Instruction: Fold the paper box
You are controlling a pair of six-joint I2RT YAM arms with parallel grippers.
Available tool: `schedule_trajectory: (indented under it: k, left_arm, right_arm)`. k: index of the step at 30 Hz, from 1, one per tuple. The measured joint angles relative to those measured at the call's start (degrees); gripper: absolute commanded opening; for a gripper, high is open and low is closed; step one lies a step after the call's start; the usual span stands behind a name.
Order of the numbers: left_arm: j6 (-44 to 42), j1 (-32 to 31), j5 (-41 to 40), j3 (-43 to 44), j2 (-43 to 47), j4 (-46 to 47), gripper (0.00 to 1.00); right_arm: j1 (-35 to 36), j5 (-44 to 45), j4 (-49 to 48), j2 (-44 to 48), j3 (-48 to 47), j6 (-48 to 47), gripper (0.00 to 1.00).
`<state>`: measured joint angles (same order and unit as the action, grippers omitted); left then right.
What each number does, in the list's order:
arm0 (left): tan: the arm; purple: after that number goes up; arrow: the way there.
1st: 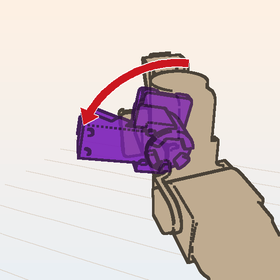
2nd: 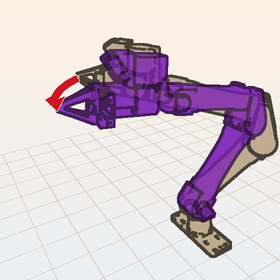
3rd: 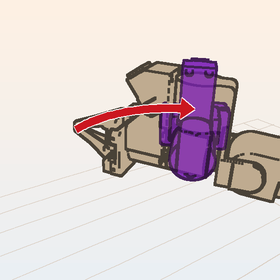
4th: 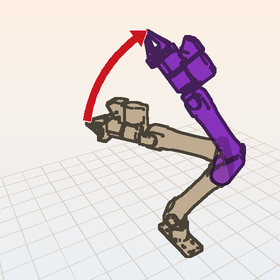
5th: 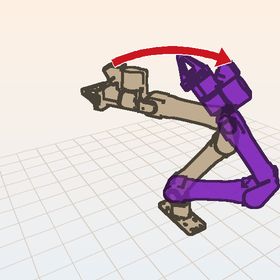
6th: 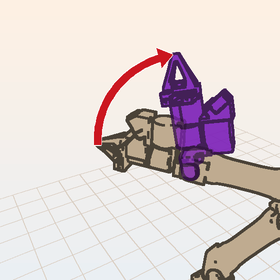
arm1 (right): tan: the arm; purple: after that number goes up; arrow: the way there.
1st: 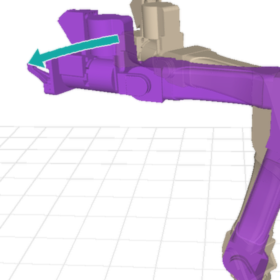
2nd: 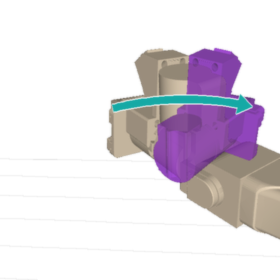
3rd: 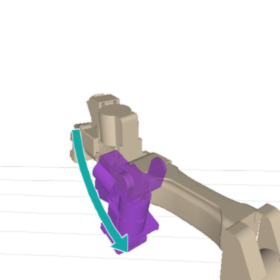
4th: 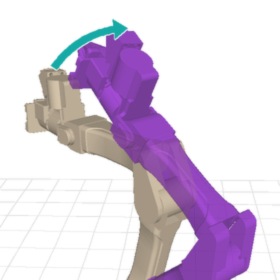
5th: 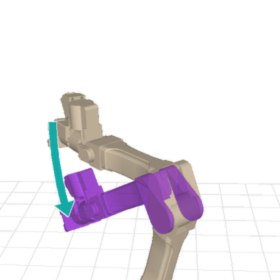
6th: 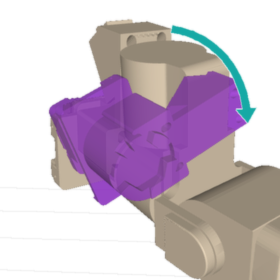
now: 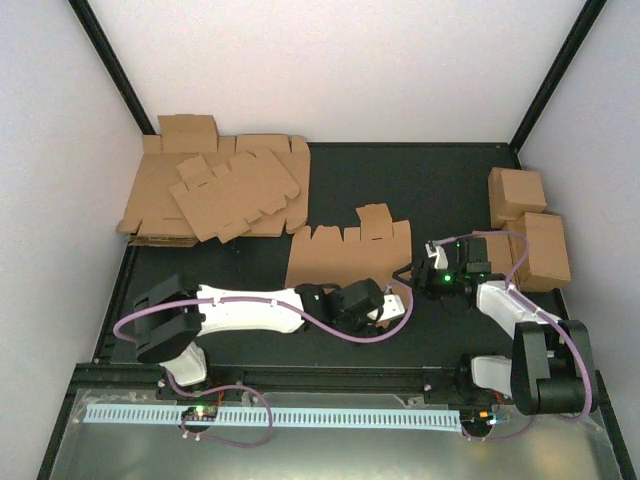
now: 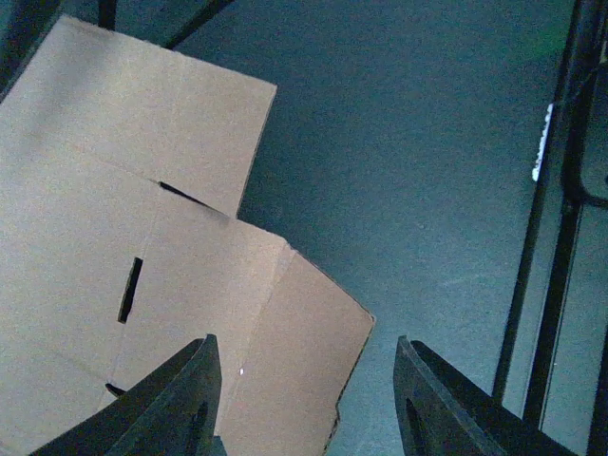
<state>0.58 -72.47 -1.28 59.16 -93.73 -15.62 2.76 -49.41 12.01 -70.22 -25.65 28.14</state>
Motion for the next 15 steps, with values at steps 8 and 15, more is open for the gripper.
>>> schedule_trajectory:
  k: [8,15]
  left_arm:
    - [-0.31,-0.42,-1.66,0.39,-1.55,-0.26,0.40]
    - [-1.11,-1.14,-3.89,0.46,-3.08,-0.68,0.36]
  right_arm:
    - [0.00,1.22,0.02,-1.20,-1.05,-0.42,0.57]
    - [0.00,1.33,0.00,-1.66,-1.33,-0.46,0.57]
